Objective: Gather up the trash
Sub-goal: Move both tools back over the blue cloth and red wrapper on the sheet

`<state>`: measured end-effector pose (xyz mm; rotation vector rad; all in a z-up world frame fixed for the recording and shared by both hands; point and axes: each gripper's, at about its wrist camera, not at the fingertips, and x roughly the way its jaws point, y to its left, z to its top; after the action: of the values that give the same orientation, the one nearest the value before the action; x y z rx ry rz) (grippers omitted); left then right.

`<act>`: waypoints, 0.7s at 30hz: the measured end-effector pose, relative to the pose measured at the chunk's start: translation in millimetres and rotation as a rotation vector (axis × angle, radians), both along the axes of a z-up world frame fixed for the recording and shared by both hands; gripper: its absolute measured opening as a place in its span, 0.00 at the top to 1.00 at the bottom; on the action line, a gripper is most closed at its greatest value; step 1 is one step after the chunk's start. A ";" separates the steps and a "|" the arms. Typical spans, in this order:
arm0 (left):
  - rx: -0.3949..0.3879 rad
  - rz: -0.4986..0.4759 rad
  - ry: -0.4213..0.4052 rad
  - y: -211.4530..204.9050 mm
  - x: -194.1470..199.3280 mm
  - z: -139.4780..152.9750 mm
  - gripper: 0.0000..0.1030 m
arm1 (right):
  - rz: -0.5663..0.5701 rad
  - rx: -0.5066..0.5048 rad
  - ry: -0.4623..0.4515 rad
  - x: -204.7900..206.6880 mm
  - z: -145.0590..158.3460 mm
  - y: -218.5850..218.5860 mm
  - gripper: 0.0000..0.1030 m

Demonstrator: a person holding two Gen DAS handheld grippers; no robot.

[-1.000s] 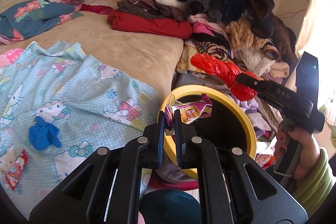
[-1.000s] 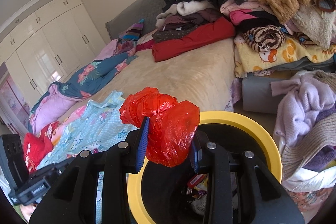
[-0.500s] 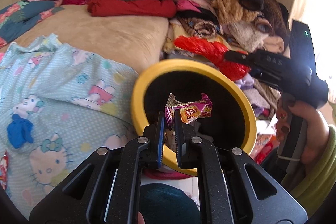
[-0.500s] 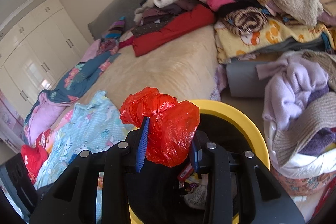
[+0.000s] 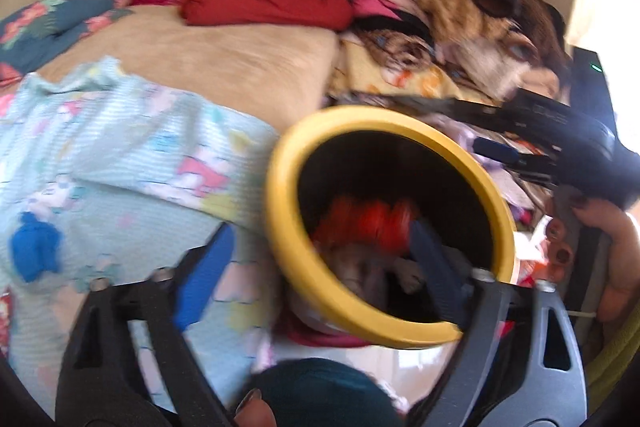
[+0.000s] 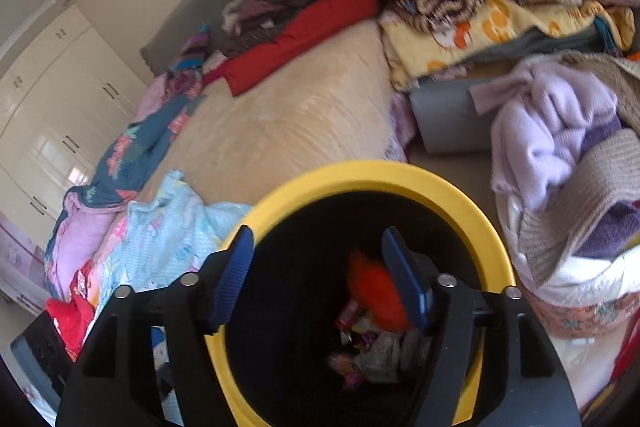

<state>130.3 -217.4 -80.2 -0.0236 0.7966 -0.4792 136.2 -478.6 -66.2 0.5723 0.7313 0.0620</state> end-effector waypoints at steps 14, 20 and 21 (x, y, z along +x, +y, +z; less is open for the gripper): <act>-0.040 0.274 -0.118 119.2 -0.9 39.6 0.14 | 0.327 -0.128 -0.240 8.4 48.9 132.5 0.34; -0.047 0.368 -0.122 169.2 -5.0 42.5 0.13 | 0.465 -0.159 -0.219 14.3 44.8 196.6 0.34; -0.049 0.388 -0.116 179.3 -6.1 40.9 0.13 | 0.495 -0.163 -0.209 16.1 41.8 209.7 0.34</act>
<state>124.2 -38.0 -39.3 -0.1904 0.6463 -0.1304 152.3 -268.9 -24.5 0.2149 0.6529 0.5096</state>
